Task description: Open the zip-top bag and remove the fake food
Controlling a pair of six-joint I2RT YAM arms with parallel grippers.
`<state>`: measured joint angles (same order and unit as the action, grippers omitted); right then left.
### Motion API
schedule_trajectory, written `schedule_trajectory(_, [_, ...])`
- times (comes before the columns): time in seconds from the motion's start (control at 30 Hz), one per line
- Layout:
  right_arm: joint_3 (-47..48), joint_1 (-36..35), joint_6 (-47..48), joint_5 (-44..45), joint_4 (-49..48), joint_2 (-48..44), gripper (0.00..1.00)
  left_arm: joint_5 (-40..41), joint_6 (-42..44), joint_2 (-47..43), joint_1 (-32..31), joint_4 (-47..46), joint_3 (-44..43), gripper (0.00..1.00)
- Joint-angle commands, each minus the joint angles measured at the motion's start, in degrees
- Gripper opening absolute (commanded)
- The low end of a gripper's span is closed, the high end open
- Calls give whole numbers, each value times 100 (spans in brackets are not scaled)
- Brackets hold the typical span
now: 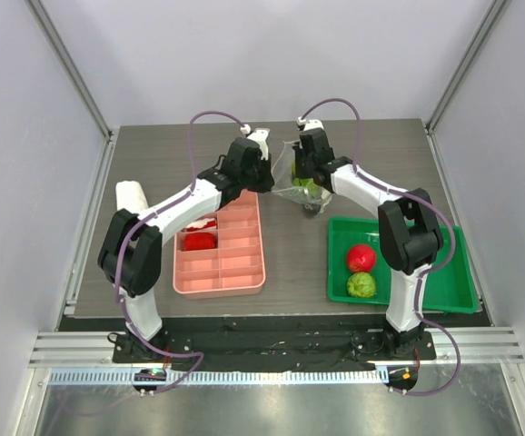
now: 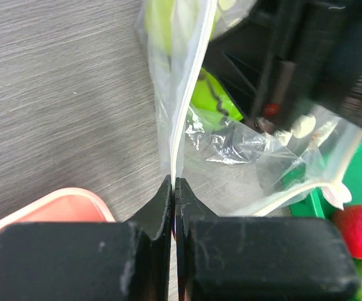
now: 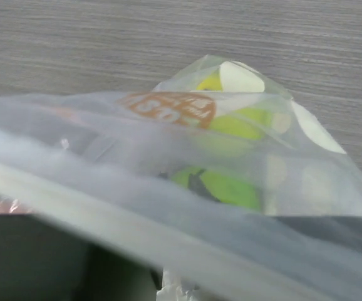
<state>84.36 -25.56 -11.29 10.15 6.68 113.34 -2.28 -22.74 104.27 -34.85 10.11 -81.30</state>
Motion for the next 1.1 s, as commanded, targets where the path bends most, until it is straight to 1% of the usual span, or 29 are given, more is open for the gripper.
schedule_trajectory(0.0, [204,-1,-216,-330,1019,-435,39,-158,-81,14,13,-141,-246,0])
schedule_trajectory(0.07, [56,-1,-199,-321,1107,-497,49,-202,-107,15,13,-158,-238,0])
schedule_trajectory(0.1, [37,7,-181,-304,1125,-497,55,-220,-116,6,13,-158,-229,0])
schedule_trajectory(0.23, [125,-1,-128,-14,1458,-330,61,-220,-108,-21,13,-150,-229,0])
schedule_trajectory(0.33, [274,-80,-67,381,1775,-146,66,-194,-55,-47,13,-106,-255,0])
schedule_trajectory(0.4, [248,-89,-66,426,1837,-75,70,-176,-55,-47,13,-106,-246,0])
schedule_trajectory(0.43, [231,-98,-101,435,1863,-58,71,-176,-55,-47,13,-114,-246,0])
schedule_trajectory(0.47, [187,-133,-119,478,1881,-23,75,-185,-46,-38,13,-114,-255,0])
schedule_trajectory(0.63, [125,-256,-198,926,2048,92,80,-220,-72,15,13,-141,-246,0])
schedule_trajectory(0.73, [72,-248,-242,1128,2057,188,80,-237,-72,23,5,-149,-237,0])
schedule_trajectory(0.83, [55,-256,-269,1103,2039,259,80,-228,-72,6,13,-150,-211,0])
schedule_trajectory(0.93, [2,-256,-304,892,1890,320,80,-237,-64,-12,13,-132,-194,0])
schedule_trajectory(1.07, [37,-248,-321,822,1811,574,84,-246,-64,-29,5,-141,-158,0])
